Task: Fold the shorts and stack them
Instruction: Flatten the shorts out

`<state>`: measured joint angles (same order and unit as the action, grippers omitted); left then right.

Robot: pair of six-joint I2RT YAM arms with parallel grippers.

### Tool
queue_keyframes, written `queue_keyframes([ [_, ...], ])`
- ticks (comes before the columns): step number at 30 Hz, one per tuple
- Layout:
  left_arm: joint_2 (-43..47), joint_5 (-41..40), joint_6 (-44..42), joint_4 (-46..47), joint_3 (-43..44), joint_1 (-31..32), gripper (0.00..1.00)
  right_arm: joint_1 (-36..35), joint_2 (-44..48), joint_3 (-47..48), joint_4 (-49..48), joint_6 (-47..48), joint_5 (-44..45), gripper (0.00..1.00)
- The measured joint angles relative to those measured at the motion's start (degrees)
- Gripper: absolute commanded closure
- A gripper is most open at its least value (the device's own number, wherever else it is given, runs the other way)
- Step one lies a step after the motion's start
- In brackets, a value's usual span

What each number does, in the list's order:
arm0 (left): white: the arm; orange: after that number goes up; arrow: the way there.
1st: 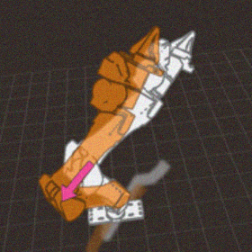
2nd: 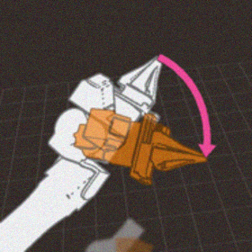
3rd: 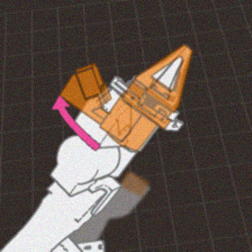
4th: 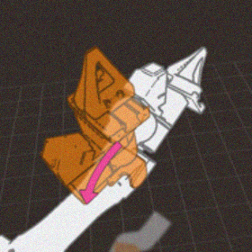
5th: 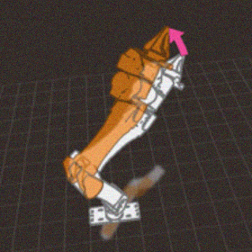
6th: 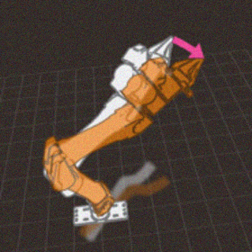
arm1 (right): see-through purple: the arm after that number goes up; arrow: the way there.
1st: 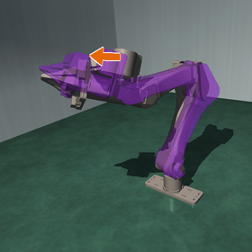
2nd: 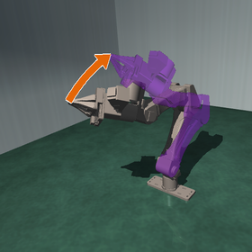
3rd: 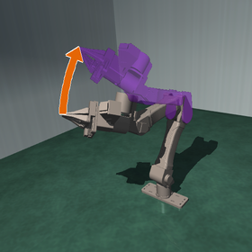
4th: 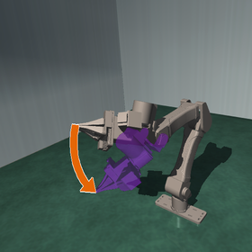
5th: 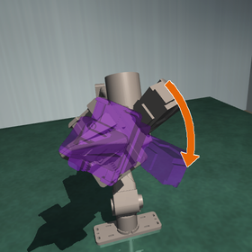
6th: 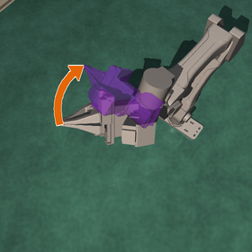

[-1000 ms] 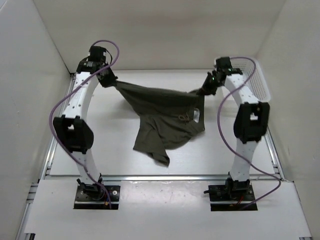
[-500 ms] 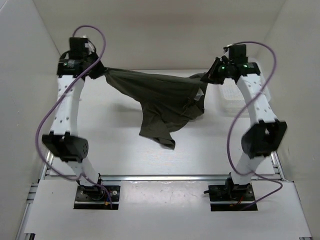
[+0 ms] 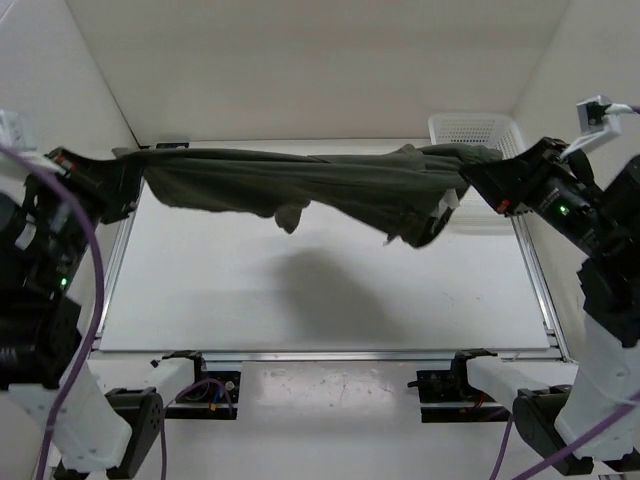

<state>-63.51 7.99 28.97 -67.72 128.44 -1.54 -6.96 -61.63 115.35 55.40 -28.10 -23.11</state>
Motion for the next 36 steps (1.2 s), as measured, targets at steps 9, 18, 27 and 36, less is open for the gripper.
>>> queue_keyframes([
  [9, -2.4, 1.2, -0.7, -1.7, 0.7, -0.3, 0.9, 0.0, 0.5, 0.2, 6.6, 0.1, 0.4, 1.0],
  [18, -31.5, 5.7, -2.1, 5.3, -10.7, 0.4, 0.9, -0.1, -12.8, -22.0, -5.5, -0.4, 5.3, 1.0],
  [27, -61.6, 3.5, -3.0, 7.8, -7.0, 0.5, 0.9, -0.2, -58.7, -3.7, -13.5, 0.5, 6.5, 0.5],
  [36, -62.9, 1.6, -3.7, 8.5, -1.9, -1.7, 0.01, -0.2, -50.0, -13.2, -16.0, 0.9, 10.4, 0.25],
])
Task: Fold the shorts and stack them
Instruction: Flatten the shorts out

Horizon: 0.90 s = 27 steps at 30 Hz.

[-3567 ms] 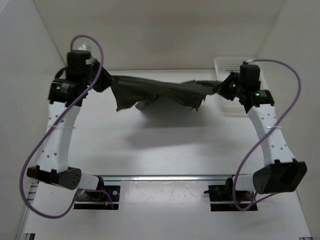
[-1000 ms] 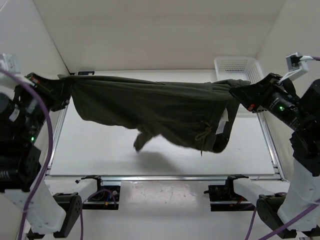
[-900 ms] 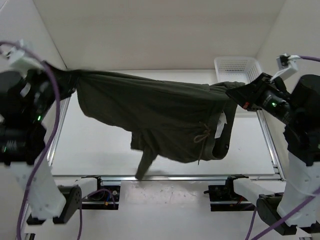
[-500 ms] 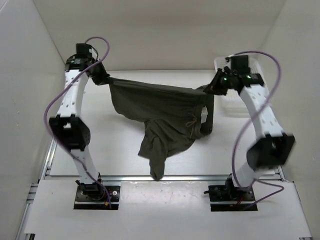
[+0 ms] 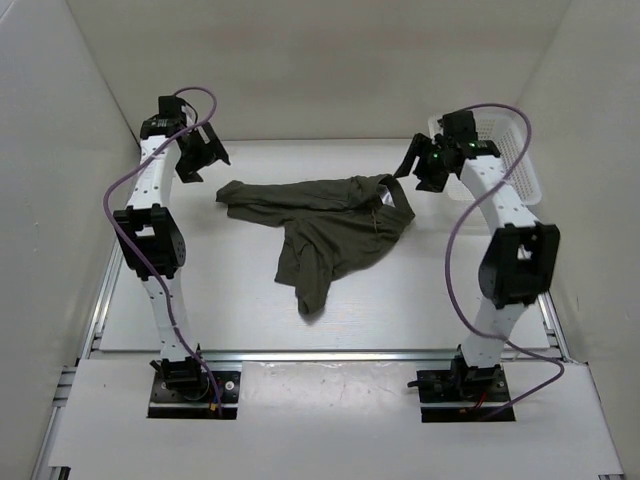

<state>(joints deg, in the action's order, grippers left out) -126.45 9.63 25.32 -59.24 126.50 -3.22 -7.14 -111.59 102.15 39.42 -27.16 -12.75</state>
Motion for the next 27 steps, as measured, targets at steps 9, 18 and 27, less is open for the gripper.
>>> queue_keyframes([
  [9, 21.8, -4.6, 0.3, 2.0, -25.2, 5.9, 0.72, -0.7, 20.5, -27.8, -5.5, 0.4, 2.0, 0.47],
  [18, 32.5, -0.7, 4.7, 4.9, -49.2, 26.3, 0.26, -1.3, 18.5, -35.5, -5.6, 0.2, 2.0, 0.25],
  [27, 22.6, -4.6, 9.9, 8.6, -55.8, 33.2, 0.46, -1.3, 11.8, -32.5, -7.6, 0.3, 0.9, 0.29],
])
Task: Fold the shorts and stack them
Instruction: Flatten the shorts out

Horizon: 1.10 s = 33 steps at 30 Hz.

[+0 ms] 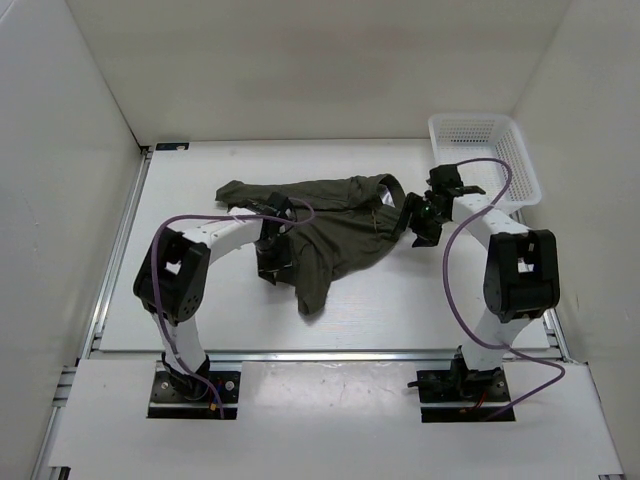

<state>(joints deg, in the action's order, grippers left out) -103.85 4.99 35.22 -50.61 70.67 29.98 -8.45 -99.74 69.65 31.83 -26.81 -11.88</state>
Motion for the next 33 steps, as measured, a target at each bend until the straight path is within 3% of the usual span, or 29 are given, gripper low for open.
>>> queue_keyframes([
  [2, -0.3, -1.1, 0.7, 0.0, -1.2, -1.8, 0.36, 0.0, -1.1, 0.0, -0.2, 0.0, -0.3, 0.29],
  [6, -2.5, -1.2, 1.0, 1.9, -0.9, -3.2, 0.4, 0.0, -3.7, 0.6, -0.9, -0.1, -0.6, 0.29],
  [7, -3.6, -0.9, 1.0, 2.3, -0.5, -3.1, 0.44, 0.0, -4.5, 0.8, -1.2, -0.2, -0.8, 0.29],
  [8, -4.8, -0.4, 1.0, 1.9, 0.5, -3.0, 0.59, 0.0, -5.5, 1.1, -1.7, -0.3, -1.1, 0.29],
  [11, -6.2, 1.2, 0.7, 2.5, 1.9, -2.9, 0.9, 0.0, -8.7, 2.1, -3.1, -0.9, -2.0, 0.34],
  [13, -6.4, 1.9, 0.3, 2.8, 2.3, -2.9, 0.9, 0.0, -10.8, 3.5, -3.8, -1.3, -2.9, 0.4],
  [14, -6.4, 1.9, 0.1, 2.9, 2.3, -3.1, 0.9, -0.1, -11.7, 4.4, -3.9, -1.4, -3.4, 0.44],
  [17, -6.4, 2.6, -0.3, 2.9, 2.3, -4.1, 0.9, -0.4, -13.8, 6.7, -5.4, -1.5, -3.8, 0.91],
  [18, -6.4, 2.7, -0.7, 3.0, 2.2, -4.7, 0.9, -0.7, -14.6, 7.5, -5.9, -1.9, -3.8, 1.0],
  [25, -4.4, -2.7, -6.0, 0.3, 2.0, -14.8, 0.9, -1.3, -14.4, 6.8, -7.2, -2.8, -2.3, 1.0],
  [32, -4.7, -5.0, -10.3, -3.4, 9.5, -24.7, 0.9, -2.4, -3.1, -4.0, -4.9, -2.8, -0.8, 1.0],
  [33, -5.3, -4.9, -10.6, -3.8, 11.4, -25.1, 0.84, -2.8, -1.7, -4.8, -4.7, -2.8, -0.7, 1.0],
])
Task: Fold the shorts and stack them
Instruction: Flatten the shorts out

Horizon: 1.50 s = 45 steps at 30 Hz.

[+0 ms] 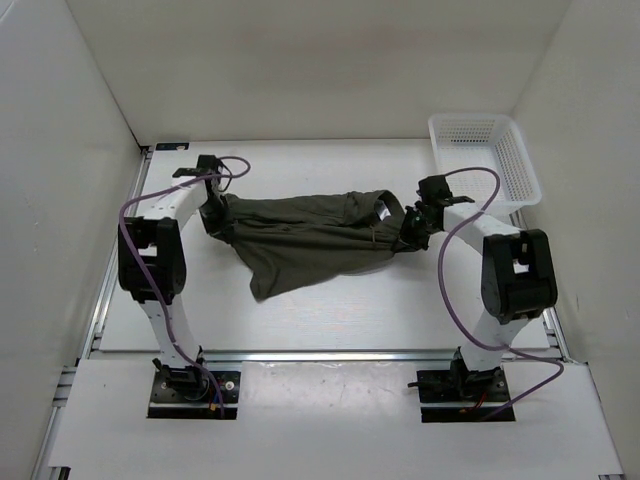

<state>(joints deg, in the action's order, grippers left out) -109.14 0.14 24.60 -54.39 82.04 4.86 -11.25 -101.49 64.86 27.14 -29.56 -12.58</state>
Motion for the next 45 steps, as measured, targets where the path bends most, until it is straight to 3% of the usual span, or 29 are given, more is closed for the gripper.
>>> queue_keyframes([
  [2, -1.4, 0.3, -0.9, -0.4, 3.5, -0.9, 0.69, -0.7, 2.2, -0.9, 0.2, 0.0, 0.3, 1.0],
  [3, -2.2, 0.5, -1.1, -0.8, 5.2, -1.1, 0.41, -1.0, 3.0, -1.0, 0.5, 0.0, 0.6, 1.0],
  [4, -2.5, 0.5, -1.9, -0.9, 6.1, -1.3, 0.24, -1.3, 3.3, -1.0, 0.6, 0.0, 0.9, 1.0],
  [6, -2.3, 0.4, -2.2, -1.4, 6.7, -1.9, 0.09, -1.6, 3.9, -1.0, 1.4, 0.0, 2.1, 0.84],
  [7, -1.7, 0.4, -2.1, -2.1, 6.7, -2.2, 0.09, -1.7, 4.0, -1.0, 1.9, 0.0, 2.4, 0.76],
  [8, -0.9, 0.3, -2.3, -2.8, 6.7, -2.4, 0.09, -1.7, 4.1, -1.0, 2.3, 0.1, 3.0, 0.62],
  [9, 0.4, 0.2, -2.2, -3.2, 6.4, -2.7, 0.14, -1.7, 4.4, -1.0, 2.9, -0.1, 3.5, 0.56],
  [11, 4.5, -0.1, -1.7, -3.8, 4.7, -2.9, 0.58, -1.7, 5.2, -1.0, 3.6, -0.1, 4.5, 0.44],
  [12, 7.6, -0.1, -1.6, -3.9, 3.2, -2.6, 0.77, -1.7, 5.9, -1.0, 4.1, 0.0, 5.0, 0.44],
  [13, 11.2, 0.0, -1.7, -3.8, 1.1, -2.0, 0.9, -1.7, 6.7, -1.0, 4.5, 0.0, 5.4, 0.43],
  [17, 24.3, 4.0, -0.6, -3.4, -7.8, 2.9, 0.9, -1.7, 10.0, -1.0, 5.5, -0.1, 6.9, 0.42],
  [18, 26.2, 5.3, -0.1, -3.3, -10.0, 4.8, 0.63, -1.7, 10.7, -1.0, 5.8, -0.1, 7.0, 0.42],
  [20, 27.8, 7.1, 1.0, -2.3, -13.9, 8.5, 0.28, -1.7, 11.6, -1.0, 5.9, -0.1, 7.4, 0.42],
  [22, 27.2, 8.5, 3.3, -1.3, -17.3, 12.6, 0.18, -1.7, 11.9, -1.3, 5.9, -0.1, 7.7, 0.42],
  [23, 26.4, 8.9, 4.2, -0.6, -18.7, 14.3, 0.18, -1.7, 11.9, -1.6, 6.0, -0.1, 7.8, 0.42],
  [25, 23.9, 9.7, 5.8, 0.6, -20.6, 16.9, 0.22, -1.7, 11.9, -2.2, 6.2, -0.1, 8.0, 0.42],
  [28, 19.6, 9.7, 7.4, 3.0, -22.2, 18.5, 0.36, -1.7, 11.9, -2.7, 6.4, -0.3, 8.0, 0.42],
  [33, 14.4, 8.5, 8.9, 6.0, -23.6, 18.6, 0.9, -1.7, 11.9, -2.8, 6.6, -0.3, 8.0, 0.42],
  [39, 14.6, 6.7, 10.2, 7.4, -26.1, 18.6, 0.9, -1.7, 11.9, -2.9, 6.6, -0.2, 8.1, 0.42],
  [45, 25.2, 5.5, 12.9, 4.8, -30.1, 16.9, 0.9, -1.7, 12.0, -3.7, 6.7, -0.2, 8.4, 0.42],
])
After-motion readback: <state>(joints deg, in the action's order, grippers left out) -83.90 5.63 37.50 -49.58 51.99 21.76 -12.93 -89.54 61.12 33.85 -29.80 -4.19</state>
